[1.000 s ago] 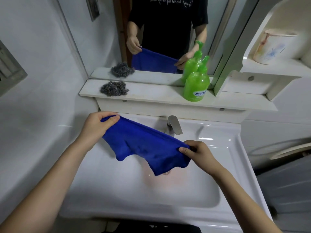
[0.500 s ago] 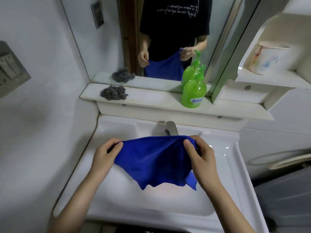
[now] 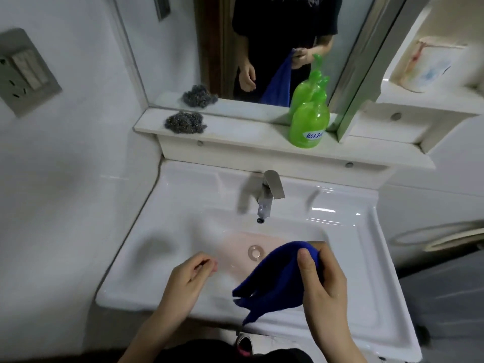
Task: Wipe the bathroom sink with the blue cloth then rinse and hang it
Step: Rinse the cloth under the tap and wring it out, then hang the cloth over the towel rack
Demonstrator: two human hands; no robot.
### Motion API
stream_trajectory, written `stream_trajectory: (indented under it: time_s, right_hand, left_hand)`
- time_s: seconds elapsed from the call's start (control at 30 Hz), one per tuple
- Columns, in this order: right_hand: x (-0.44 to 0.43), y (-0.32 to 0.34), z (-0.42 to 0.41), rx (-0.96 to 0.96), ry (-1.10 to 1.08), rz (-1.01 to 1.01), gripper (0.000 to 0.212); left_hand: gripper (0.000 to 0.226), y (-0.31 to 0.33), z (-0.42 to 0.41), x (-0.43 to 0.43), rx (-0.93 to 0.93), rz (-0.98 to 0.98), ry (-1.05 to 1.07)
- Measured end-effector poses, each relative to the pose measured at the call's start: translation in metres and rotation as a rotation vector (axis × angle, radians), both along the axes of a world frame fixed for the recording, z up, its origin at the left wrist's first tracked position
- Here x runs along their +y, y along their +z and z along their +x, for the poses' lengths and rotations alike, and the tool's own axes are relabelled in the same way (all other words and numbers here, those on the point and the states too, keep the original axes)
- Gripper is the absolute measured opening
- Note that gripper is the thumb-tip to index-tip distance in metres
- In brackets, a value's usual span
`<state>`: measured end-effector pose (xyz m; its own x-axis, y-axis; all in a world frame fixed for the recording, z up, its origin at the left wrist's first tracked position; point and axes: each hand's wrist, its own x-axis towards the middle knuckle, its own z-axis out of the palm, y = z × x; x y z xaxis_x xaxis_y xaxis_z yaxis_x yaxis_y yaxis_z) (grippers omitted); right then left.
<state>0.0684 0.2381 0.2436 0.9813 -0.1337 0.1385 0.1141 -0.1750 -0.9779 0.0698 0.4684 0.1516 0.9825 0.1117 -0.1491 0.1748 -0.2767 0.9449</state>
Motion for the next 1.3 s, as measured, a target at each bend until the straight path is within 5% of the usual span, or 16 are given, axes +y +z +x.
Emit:
stream_trajectory:
  time_s: [0.2,0.37,0.63,0.87,1.07,1.3]
  right_hand:
    - [0.013,0.012,-0.058,-0.044,-0.198,-0.026,0.031]
    - [0.038,0.009,-0.132,-0.060,-0.503,-0.097,0.022]
    - [0.083,-0.009,-0.273,-0.015,-0.863,-0.248,0.019]
    - [0.097,-0.089,-0.397,0.347,-0.958,-0.164,0.025]
    - [0.088,-0.134,-0.498,0.560,-1.071,-0.049,0.024]
    - [0.047,-0.129,-0.602,0.535,-1.226,0.014,0.022]
  left_hand:
    - [0.020,0.015,0.007,0.031,-0.222,0.290,-0.221]
    - [0.015,0.008,-0.022,0.062,-0.263,0.314,-0.411]
    - [0.016,-0.043,-0.109,0.103,-0.023,0.137,-0.633]
    - [0.029,-0.100,-0.185,0.119,0.191,0.221,-0.791]
    - [0.024,-0.109,-0.239,0.071,0.205,0.239,-0.849]
    - [0.027,-0.118,-0.321,-0.013,0.210,0.212,-0.973]
